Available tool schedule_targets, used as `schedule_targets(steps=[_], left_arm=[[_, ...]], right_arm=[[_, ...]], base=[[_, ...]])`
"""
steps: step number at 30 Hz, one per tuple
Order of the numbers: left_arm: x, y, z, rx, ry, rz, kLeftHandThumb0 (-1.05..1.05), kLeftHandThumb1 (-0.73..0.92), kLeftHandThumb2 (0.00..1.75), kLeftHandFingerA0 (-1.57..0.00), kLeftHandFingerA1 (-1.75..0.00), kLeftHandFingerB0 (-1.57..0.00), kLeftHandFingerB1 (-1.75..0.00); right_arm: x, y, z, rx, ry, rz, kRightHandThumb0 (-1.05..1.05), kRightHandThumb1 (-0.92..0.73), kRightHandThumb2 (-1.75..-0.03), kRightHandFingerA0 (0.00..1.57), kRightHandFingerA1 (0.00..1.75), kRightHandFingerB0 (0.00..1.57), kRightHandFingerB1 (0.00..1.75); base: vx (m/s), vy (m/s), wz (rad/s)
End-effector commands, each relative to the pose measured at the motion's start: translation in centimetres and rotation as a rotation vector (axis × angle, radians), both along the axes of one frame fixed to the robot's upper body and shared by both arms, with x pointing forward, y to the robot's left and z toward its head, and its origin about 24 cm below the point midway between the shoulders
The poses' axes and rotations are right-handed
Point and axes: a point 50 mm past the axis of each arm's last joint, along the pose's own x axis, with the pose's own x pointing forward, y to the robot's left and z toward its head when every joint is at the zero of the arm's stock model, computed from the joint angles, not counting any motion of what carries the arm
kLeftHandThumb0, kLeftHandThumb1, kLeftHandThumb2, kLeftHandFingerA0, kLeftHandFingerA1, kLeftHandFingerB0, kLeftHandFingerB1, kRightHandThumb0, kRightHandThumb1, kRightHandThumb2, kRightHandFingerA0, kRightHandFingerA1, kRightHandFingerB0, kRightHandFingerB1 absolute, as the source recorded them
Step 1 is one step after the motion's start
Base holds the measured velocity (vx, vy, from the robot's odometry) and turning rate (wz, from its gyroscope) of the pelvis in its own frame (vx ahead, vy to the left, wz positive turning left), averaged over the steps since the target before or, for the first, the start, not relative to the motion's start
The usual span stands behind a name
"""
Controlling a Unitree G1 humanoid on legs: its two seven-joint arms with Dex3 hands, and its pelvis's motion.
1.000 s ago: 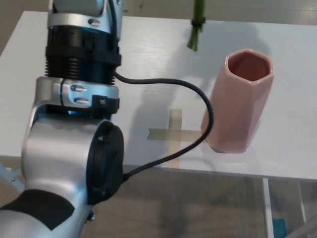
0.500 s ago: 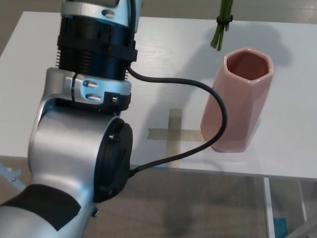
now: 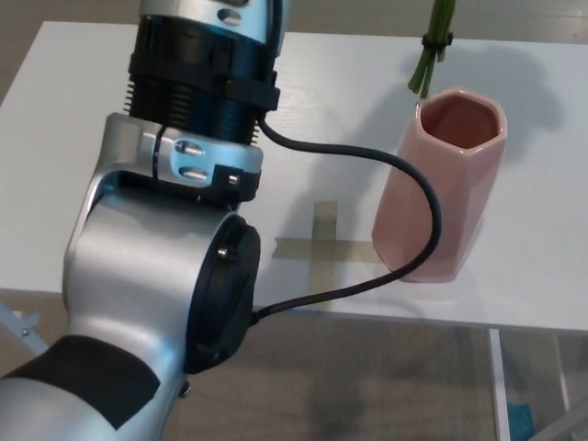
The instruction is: Use the left hand to pick up the rose and then lift and insert it into the pink vase.
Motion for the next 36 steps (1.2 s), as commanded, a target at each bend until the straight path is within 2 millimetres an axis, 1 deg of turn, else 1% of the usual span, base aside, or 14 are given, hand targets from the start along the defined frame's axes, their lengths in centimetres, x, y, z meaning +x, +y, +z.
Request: schedule_targets(steps=[1,9,14,18,19,24,27,29,30,31,32,36], left_arm=[[-0.7,-1.2,0.7,-0.01,-0.042,-0.046,-0.18,0.78,0.69,-0.99,-1.5,-0.78,-0.97],[-0.6,-1.8,0.5,0.0,-0.051,-0.06,-0.18,0.79,0.68,-0.99,-1.5,-0.78,-0.97],[-0.8,-2.3,0.4,0.003,-0.047,-0.054,-0.17,0.79,0.68,-0.97,-1.52,-0.79,-0.95],[-0.8,-2.3,0.4,0.003,-0.048,-0.053,-0.17,0.79,0.68,-0.97,-1.52,-0.79,-0.95],[-1.0,-2.7,-0.1,0.003,-0.036,-0.069,-0.18,0.79,0.66,-0.98,-1.52,-0.77,-0.97],[-1.0,-2.7,-0.2,0.005,-0.037,-0.071,-0.18,0.8,0.66,-0.98,-1.52,-0.77,-0.97],[-1.0,-3.0,-1.0,0.015,-0.029,-0.086,-0.18,0.8,0.66,-0.97,-1.53,-0.74,-1.03],[-1.0,-3.0,-1.0,0.015,-0.029,-0.086,-0.18,0.8,0.66,-0.97,-1.53,-0.74,-1.03],[-1.0,-3.3,-1.3,0.024,-0.022,-0.084,-0.19,0.81,0.64,-0.95,-1.51,-0.73,-0.97],[-1.0,-3.3,-1.3,0.024,-0.022,-0.084,-0.19,0.81,0.64,-0.95,-1.51,-0.73,-0.97],[-1.0,-3.3,-1.4,0.027,-0.019,-0.082,-0.19,0.8,0.65,-0.96,-1.52,-0.74,-0.91],[-1.1,-3.5,-1.6,0.036,-0.017,-0.08,-0.2,0.81,0.64,-0.96,-1.49,-0.74,-0.9]], right_arm=[[-0.3,0.1,-0.2,0.005,0.006,-0.009,-0.33,-0.65,-0.58,0.7,0.5,0.6,0.45],[0.0,0.2,-0.1,0.006,0.001,-0.003,-0.33,-0.65,-0.58,0.7,0.5,0.6,0.45],[0.2,0.3,0.0,0.003,-0.006,0.0,-0.33,-0.65,-0.58,0.7,0.5,0.6,0.45],[0.3,0.3,0.1,0.003,-0.007,0.0,-0.33,-0.65,-0.58,0.7,0.5,0.6,0.45],[0.3,0.3,0.1,0.005,-0.013,0.001,-0.33,-0.65,-0.59,0.69,0.5,0.6,0.45],[0.4,0.3,0.1,0.008,-0.018,0.002,-0.33,-0.65,-0.59,0.69,0.5,0.61,0.45],[0.6,0.5,0.2,0.013,-0.02,0.01,-0.31,-0.65,-0.58,0.68,0.49,0.61,0.45],[0.6,0.5,0.2,0.013,-0.02,0.01,-0.31,-0.65,-0.58,0.68,0.49,0.61,0.45],[0.7,0.5,0.2,0.002,-0.012,0.012,-0.32,-0.65,-0.58,0.69,0.49,0.61,0.45],[0.7,0.5,0.2,0.002,-0.012,0.012,-0.32,-0.65,-0.58,0.69,0.49,0.61,0.45],[0.8,0.5,0.2,0.003,-0.011,0.011,-0.32,-0.65,-0.58,0.69,0.5,0.61,0.45],[0.8,0.5,0.2,0.005,-0.011,0.009,-0.33,-0.65,-0.58,0.7,0.5,0.62,0.45]], base=[[0.0,0.0,0.0],[0.0,0.0,0.0],[0.0,0.0,0.0],[0.0,0.0,0.0],[0.0,0.0,0.0],[0.0,0.0,0.0],[0.0,0.0,0.0],[0.0,0.0,0.0],[0.0,0.0,0.0],[0.0,0.0,0.0],[0.0,0.0,0.0],[0.0,0.0,0.0]])
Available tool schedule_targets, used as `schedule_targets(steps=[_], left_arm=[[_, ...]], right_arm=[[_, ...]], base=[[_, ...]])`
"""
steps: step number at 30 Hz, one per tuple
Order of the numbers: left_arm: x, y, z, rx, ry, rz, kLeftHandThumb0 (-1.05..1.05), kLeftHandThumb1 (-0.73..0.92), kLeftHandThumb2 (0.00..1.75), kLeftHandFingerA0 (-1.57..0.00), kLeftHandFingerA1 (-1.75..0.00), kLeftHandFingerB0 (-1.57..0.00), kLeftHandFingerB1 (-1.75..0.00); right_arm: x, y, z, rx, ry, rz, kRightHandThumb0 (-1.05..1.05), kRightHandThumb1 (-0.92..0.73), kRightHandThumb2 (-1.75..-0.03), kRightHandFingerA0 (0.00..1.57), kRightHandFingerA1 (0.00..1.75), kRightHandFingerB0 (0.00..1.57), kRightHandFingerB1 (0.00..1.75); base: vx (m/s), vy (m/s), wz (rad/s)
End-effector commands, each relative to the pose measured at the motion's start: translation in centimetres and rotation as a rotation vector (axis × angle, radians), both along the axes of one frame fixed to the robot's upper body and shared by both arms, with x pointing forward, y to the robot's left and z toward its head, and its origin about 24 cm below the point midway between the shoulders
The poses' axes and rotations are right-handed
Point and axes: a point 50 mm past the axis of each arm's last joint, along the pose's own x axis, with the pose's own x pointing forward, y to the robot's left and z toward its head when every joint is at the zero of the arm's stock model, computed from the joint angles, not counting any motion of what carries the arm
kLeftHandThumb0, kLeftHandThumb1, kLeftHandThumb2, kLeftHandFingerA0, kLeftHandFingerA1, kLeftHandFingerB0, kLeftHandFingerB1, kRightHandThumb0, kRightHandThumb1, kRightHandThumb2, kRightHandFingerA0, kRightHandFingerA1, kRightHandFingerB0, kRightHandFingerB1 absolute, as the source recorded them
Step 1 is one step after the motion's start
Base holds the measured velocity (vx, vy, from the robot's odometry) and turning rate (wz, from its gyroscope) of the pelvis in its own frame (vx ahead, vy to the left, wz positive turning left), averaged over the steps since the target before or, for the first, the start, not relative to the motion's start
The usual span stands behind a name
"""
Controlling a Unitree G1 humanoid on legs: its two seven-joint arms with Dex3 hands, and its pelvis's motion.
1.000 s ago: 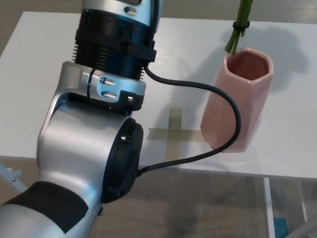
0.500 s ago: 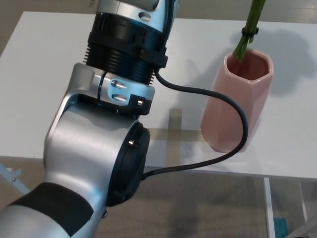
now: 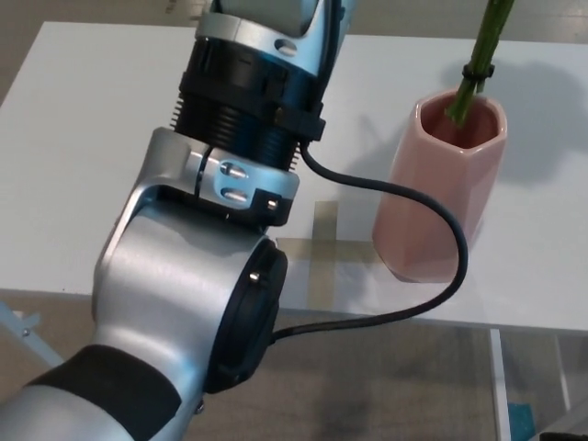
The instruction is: Use the left hand to pick up the rose and then lift and insert it into the pink vase.
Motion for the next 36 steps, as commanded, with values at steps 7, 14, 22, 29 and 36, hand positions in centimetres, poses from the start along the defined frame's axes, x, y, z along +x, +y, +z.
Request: schedule_targets(steps=[7,14,22,29,36], left_arm=[[-0.2,-0.5,-1.0,0.006,-0.009,-0.019,-0.2,0.81,0.64,-0.95,-1.48,-0.77,-0.93],[-0.2,-0.5,-1.6,0.005,0.002,-0.017,-0.19,0.81,0.65,-0.93,-1.49,-0.77,-0.98],[-0.1,-0.4,-2.5,0.018,0.025,-0.016,-0.2,0.81,0.63,-0.94,-1.46,-0.75,-0.92],[0.0,-0.2,-3.3,0.012,0.052,-0.018,-0.2,0.8,0.67,-0.89,-1.47,-0.76,-0.92],[0.0,-0.3,-4.1,0.032,0.053,-0.017,-0.21,0.79,0.67,-0.92,-1.46,-0.76,-0.94]], right_arm=[[-0.2,0.2,-0.2,0.002,0.016,-0.005,-0.32,-0.65,-0.58,0.7,0.5,0.61,0.45],[0.0,0.1,0.0,-0.011,0.008,0.008,-0.32,-0.65,-0.58,0.7,0.5,0.61,0.45],[0.0,0.1,-0.1,-0.015,0.015,0.02,-0.33,-0.65,-0.58,0.7,0.5,0.61,0.45],[0.1,0.0,0.0,-0.013,0.013,0.017,-0.33,-0.65,-0.58,0.7,0.5,0.62,0.45],[0.3,0.1,0.1,-0.016,0.001,0.02,-0.32,-0.65,-0.58,0.7,0.5,0.62,0.45]], base=[[0.0,0.0,0.0],[0.0,0.0,0.0],[0.0,0.0,0.0],[0.0,0.0,0.0],[0.0,0.0,0.0]])
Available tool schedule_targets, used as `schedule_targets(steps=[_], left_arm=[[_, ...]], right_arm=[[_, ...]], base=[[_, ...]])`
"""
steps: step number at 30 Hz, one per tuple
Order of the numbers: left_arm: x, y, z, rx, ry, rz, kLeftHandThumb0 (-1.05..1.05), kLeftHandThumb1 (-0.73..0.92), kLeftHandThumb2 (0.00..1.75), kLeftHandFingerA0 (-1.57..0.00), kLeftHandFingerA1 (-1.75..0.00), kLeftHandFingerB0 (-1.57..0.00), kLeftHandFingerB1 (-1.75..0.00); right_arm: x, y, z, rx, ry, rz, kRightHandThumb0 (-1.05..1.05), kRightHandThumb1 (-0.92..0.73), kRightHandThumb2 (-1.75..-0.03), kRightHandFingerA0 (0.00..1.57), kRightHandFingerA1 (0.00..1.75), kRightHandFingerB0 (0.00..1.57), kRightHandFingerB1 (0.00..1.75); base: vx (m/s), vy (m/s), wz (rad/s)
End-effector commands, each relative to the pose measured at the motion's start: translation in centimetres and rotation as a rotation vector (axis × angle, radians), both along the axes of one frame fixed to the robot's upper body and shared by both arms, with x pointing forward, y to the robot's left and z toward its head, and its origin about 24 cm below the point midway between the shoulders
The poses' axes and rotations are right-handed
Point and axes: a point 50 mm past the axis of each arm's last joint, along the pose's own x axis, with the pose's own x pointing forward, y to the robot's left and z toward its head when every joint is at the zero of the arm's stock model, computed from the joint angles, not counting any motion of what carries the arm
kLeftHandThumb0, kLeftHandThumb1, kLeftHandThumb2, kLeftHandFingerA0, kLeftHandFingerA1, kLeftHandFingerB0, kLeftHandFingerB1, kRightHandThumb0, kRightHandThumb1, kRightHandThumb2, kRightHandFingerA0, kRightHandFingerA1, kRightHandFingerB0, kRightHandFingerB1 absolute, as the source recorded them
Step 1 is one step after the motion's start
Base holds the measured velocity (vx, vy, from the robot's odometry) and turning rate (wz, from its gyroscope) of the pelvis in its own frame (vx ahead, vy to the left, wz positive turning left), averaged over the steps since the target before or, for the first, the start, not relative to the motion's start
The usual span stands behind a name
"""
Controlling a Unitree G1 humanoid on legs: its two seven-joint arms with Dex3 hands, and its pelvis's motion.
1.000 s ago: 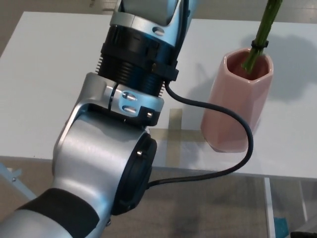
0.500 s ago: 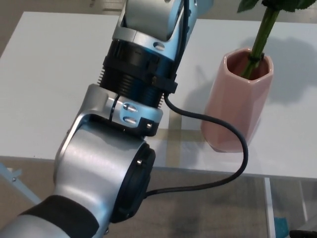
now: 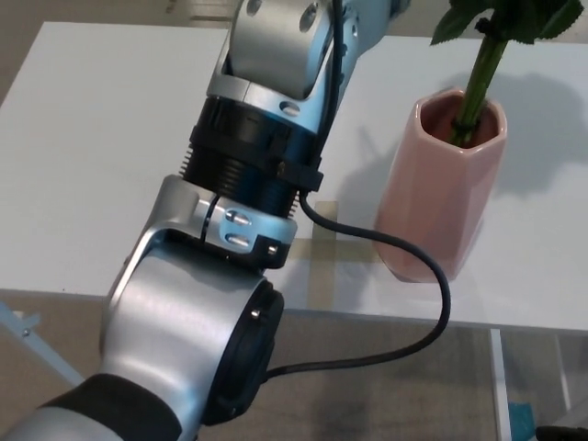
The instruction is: Use the left hand to pick up the rose and then lift and insert it into the pink vase.
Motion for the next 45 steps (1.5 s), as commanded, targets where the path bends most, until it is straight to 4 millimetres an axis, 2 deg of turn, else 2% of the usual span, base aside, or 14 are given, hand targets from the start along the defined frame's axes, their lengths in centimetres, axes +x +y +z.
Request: schedule_targets(steps=[1,29,30,31,32,33,34,35,37,38,39,40,41,45], left_arm=[[-0.2,-0.3,-0.7,0.011,0.005,-0.016,-0.21,0.78,0.68,-0.93,-1.45,-0.77,-0.96],[-0.6,1.2,-4.5,0.019,0.091,0.007,-0.21,0.8,0.66,-0.94,-1.41,-0.82,-0.88],[-0.5,1.4,-4.6,0.032,0.087,-0.002,-0.22,0.79,0.64,-1.01,-1.25,-0.87,-0.58],[-0.5,1.7,-4.7,0.048,0.082,-0.012,-0.22,0.79,0.64,-1.01,-1.25,-0.87,-0.58],[-0.3,2.1,-4.9,0.088,0.082,-0.052,-0.33,0.65,0.61,-1.0,-0.54,-0.56,-0.39],[-0.2,2.5,-4.9,0.149,0.083,-0.112,-0.58,0.39,0.76,0.0,-0.22,-0.01,-0.19],[-0.1,2.8,-4.8,0.204,0.088,-0.166,-0.58,0.39,0.76,0.0,-0.22,-0.01,-0.19],[0.0,3.1,-4.5,0.269,0.092,-0.212,-0.75,0.45,0.79,0.0,0.0,0.0,-0.02],[0.1,3.6,-4.2,0.334,0.087,-0.25,-0.77,0.45,0.82,0.0,0.0,0.0,-0.04],[0.2,3.7,-4.1,0.357,0.083,-0.258,-0.87,0.48,0.6,0.0,0.0,0.0,-0.08],[0.2,3.9,-4.0,0.386,0.079,-0.268,-0.87,0.48,0.6,0.0,0.0,0.0,-0.08],[0.2,4.1,-3.8,0.402,0.072,-0.277,-0.91,0.49,0.61,0.0,0.0,0.0,-0.12],[0.3,4.3,-3.7,0.407,0.072,-0.274,-0.77,0.42,0.84,0.0,0.0,0.0,-0.06],[0.3,4.6,-3.3,0.432,0.063,-0.261,-0.76,0.42,0.84,0.0,0.0,0.0,-0.06]], right_arm=[[-0.1,0.0,0.0,0.0,0.0,-0.008,-0.32,-0.65,-0.58,0.7,0.5,0.62,0.45],[0.0,0.1,-0.1,0.011,0.0,-0.02,-0.32,-0.65,-0.58,0.69,0.49,0.62,0.45],[0.0,0.1,-0.1,0.011,0.0,-0.021,-0.32,-0.65,-0.58,0.69,0.49,0.62,0.45],[0.0,0.2,-0.1,0.011,-0.001,-0.021,-0.32,-0.65,-0.58,0.69,0.49,0.62,0.45],[0.0,0.2,-0.1,0.011,0.0,-0.02,-0.32,-0.65,-0.58,0.69,0.49,0.61,0.45],[0.0,0.1,-0.1,0.011,0.0,-0.021,-0.32,-0.65,-0.58,0.69,0.49,0.62,0.45],[-0.1,0.1,-0.1,0.01,0.0,-0.022,-0.32,-0.65,-0.58,0.69,0.49,0.62,0.45],[0.0,0.0,-0.1,0.013,0.001,-0.024,-0.32,-0.65,-0.58,0.69,0.49,0.62,0.45],[0.0,0.1,0.0,0.013,0.001,-0.021,-0.32,-0.65,-0.58,0.69,0.49,0.62,0.45],[0.0,0.1,0.0,0.014,0.001,-0.022,-0.32,-0.65,-0.58,0.69,0.49,0.62,0.45],[0.0,0.1,-0.1,0.015,0.001,-0.024,-0.32,-0.65,-0.58,0.69,0.49,0.62,0.45],[0.0,0.1,0.0,0.014,-0.001,-0.022,-0.32,-0.65,-0.58,0.69,0.49,0.62,0.45],[0.0,0.1,-0.1,0.013,-0.001,-0.02,-0.32,-0.65,-0.58,0.69,0.49,0.62,0.45],[-0.1,0.1,-0.1,0.015,0.001,-0.021,-0.32,-0.65,-0.58,0.69,0.49,0.62,0.45]], base=[[0.0,0.0,0.0],[0.0,0.0,0.0],[0.0,0.0,0.0],[0.0,0.0,0.0],[0.0,0.0,0.0],[0.0,0.0,0.0],[0.0,0.0,0.0],[0.0,0.0,0.0],[0.0,0.0,0.0],[0.0,0.0,0.0],[0.0,0.0,0.0],[0.0,0.0,0.0],[0.0,0.0,0.0],[0.0,0.0,0.0]])
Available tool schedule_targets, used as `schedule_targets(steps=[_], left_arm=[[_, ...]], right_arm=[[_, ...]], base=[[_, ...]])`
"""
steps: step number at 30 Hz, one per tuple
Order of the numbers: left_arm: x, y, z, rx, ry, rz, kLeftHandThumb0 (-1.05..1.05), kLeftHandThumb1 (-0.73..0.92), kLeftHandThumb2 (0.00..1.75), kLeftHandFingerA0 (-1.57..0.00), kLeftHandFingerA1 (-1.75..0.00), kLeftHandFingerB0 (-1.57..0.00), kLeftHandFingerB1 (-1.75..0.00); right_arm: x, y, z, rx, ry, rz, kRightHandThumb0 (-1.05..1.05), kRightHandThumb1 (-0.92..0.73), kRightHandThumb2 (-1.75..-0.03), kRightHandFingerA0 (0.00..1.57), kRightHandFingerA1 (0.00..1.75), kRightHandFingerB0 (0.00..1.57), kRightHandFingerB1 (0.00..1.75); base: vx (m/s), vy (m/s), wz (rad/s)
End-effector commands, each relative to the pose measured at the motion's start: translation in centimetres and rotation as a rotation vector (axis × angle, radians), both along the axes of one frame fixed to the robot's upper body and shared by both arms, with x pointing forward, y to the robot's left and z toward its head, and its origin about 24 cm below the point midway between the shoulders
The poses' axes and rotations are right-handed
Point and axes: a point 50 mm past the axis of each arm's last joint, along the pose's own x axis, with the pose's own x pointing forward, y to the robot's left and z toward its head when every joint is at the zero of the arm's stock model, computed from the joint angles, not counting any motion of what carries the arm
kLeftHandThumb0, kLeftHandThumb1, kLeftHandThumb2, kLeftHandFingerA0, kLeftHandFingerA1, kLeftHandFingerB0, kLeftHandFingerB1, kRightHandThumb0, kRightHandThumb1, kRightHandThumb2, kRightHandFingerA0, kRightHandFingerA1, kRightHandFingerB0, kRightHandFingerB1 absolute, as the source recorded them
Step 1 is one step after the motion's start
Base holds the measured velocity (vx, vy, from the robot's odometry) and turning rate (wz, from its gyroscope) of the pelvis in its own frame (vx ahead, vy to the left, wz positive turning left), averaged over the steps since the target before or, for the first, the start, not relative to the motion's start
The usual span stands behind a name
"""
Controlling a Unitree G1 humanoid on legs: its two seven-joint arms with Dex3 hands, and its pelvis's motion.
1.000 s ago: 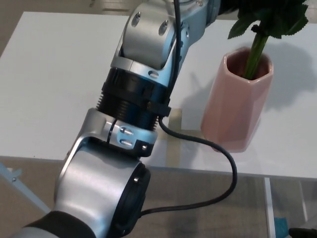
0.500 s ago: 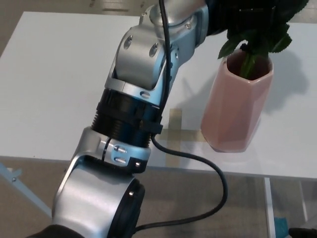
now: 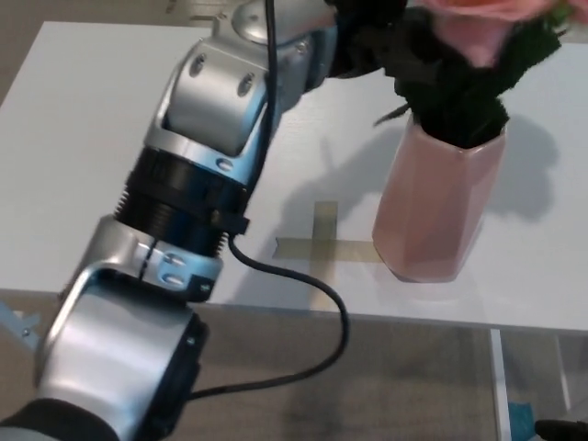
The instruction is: Use the left hand to pick up the rose and then lift and insert it into the pink vase.
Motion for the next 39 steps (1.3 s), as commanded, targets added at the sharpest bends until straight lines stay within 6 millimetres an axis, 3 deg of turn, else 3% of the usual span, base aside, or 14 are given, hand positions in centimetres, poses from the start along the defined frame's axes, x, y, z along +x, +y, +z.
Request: schedule_targets(steps=[1,19,23,25,26,27,30,31,39], left_arm=[[-0.6,0.4,1.4,0.18,0.02,-0.228,-0.77,0.43,0.84,0.0,0.0,0.0,-0.05],[0.4,2.9,2.1,0.339,0.025,-0.27,-0.76,0.43,0.82,0.0,0.0,0.0,-0.04],[0.3,3.1,2.4,0.443,0.016,-0.268,-0.74,0.42,0.81,0.0,0.0,0.0,-0.05],[0.2,2.5,3.1,0.737,-0.078,-0.278,-0.74,0.41,0.83,0.0,0.0,0.0,-0.08],[0.2,2.4,3.0,0.857,-0.091,-0.29,-0.69,0.39,0.83,0.0,-0.08,-0.07,-0.17],[0.2,2.3,3.0,0.897,-0.091,-0.295,-0.69,0.39,0.83,0.0,-0.08,-0.07,-0.17],[0.2,2.3,3.0,0.907,-0.089,-0.298,-0.69,0.39,0.83,0.0,-0.08,-0.07,-0.17],[0.4,2.6,2.5,0.944,-0.035,-0.312,-0.87,0.46,0.58,-0.01,-0.25,-0.1,-0.27],[0.8,3.2,2.8,0.963,0.031,-0.276,-0.87,0.46,0.56,-0.01,-0.27,-0.14,-0.27]], right_arm=[[-0.5,0.0,-0.3,0.016,0.013,-0.024,-0.32,-0.65,-0.58,0.69,0.49,0.62,0.45],[-0.3,0.0,-0.2,0.018,0.011,-0.031,-0.33,-0.65,-0.58,0.7,0.5,0.62,0.45],[-0.1,0.0,-0.1,0.014,0.012,-0.024,-0.32,-0.65,-0.58,0.7,0.5,0.62,0.45],[-0.1,-0.1,-0.1,0.01,0.01,-0.022,-0.31,-0.65,-0.58,0.7,0.5,0.62,0.45],[0.0,-0.1,0.0,0.008,0.009,-0.016,-0.3,-0.65,-0.58,0.7,0.5,0.62,0.45],[0.0,-0.1,0.0,0.007,0.009,-0.013,-0.3,-0.65,-0.58,0.7,0.5,0.62,0.45],[0.0,-0.1,0.0,0.007,0.009,-0.013,-0.3,-0.65,-0.58,0.7,0.5,0.62,0.45],[0.0,0.0,0.0,0.011,0.009,-0.005,-0.3,-0.66,-0.58,0.7,0.5,0.62,0.45],[0.3,0.1,0.1,0.009,-0.003,0.002,-0.31,-0.66,-0.58,0.69,0.49,0.62,0.45]], base=[[0.0,0.0,0.0],[0.0,0.0,0.0],[0.0,0.0,0.0],[0.0,0.0,0.0],[0.0,0.0,0.0],[0.0,0.0,0.0],[0.0,0.0,0.0],[0.0,0.0,0.0],[0.0,0.0,0.0]])
